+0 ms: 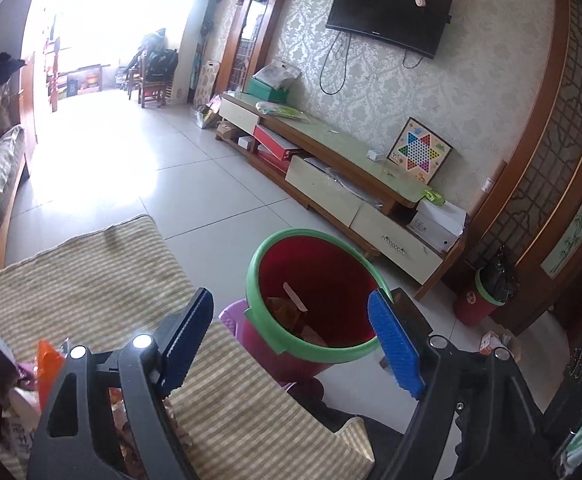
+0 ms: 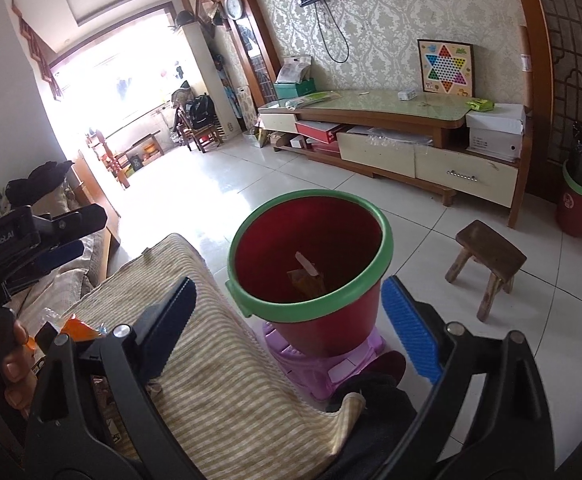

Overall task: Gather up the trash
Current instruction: 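Grasp crumpled paper with the right tool while the left tool grasps crumpled foil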

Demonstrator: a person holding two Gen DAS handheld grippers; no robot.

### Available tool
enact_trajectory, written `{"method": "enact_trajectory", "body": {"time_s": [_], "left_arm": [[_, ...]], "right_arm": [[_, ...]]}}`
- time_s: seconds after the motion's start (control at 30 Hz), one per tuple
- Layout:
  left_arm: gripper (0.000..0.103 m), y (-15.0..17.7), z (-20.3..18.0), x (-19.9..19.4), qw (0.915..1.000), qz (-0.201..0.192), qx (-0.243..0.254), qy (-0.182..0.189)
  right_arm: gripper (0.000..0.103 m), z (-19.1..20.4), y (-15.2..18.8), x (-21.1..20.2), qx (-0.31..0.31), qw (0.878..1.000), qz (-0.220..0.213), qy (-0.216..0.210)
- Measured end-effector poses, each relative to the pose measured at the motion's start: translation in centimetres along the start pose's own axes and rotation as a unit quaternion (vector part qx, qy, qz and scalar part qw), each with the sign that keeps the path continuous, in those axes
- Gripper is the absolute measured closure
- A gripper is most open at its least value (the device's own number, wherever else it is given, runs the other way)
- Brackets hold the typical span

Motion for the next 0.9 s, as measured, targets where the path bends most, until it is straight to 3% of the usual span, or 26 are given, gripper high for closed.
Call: {"method": "enact_trajectory", "body": {"time_s": [0.13,0.3,0.43,0.53,0.7,0.8,0.9], "left_arm": [[0.024,2.1,1.7,-3.9,0.9996,-0.016,-0.020,-0.014],[0.023,6.5,5.5,-8.9,0.9973,-0.017,-0.031,-0.065],[0.023,10.3,10.1,-12.9,0.9926,-0.002,-0.045,-0.112],[0.023,13.9,12.2,-14.5,0.9922,0.029,-0.049,-0.111],[0.023,18.8,12.8,-13.4,0.9924,0.087,-0.034,-0.080],[0.023,20.8,12.8,-11.2,0.9900,0.111,-0.061,-0.063],[0.025,22.6,13.6,-8.9,0.9841,0.136,-0.091,-0.070]], "right_arm": [[0.011,2.3,0.7,-0.5,-0.028,0.999,0.014,-0.020],[0.010,6.5,3.0,-0.7,-0.093,0.992,0.053,-0.065],[0.010,11.3,6.4,-1.0,-0.170,0.972,0.101,-0.130],[0.010,14.2,8.3,-0.7,-0.201,0.955,0.137,-0.168],[0.010,16.2,7.9,-0.4,-0.205,0.956,0.130,-0.166],[0.010,16.5,7.2,-0.2,-0.196,0.960,0.128,-0.154],[0.010,16.5,6.9,-0.3,-0.185,0.963,0.124,-0.153]]}}
Point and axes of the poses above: each gripper's, at about its wrist camera, not at the fingertips, and x roughly the way its jaws point, z to its left, y to its underside, the point moved 7 cm from there along x, roughly the way its jaws point, and after that the axes turned 7 degrees about y, right-handed, at the moved point
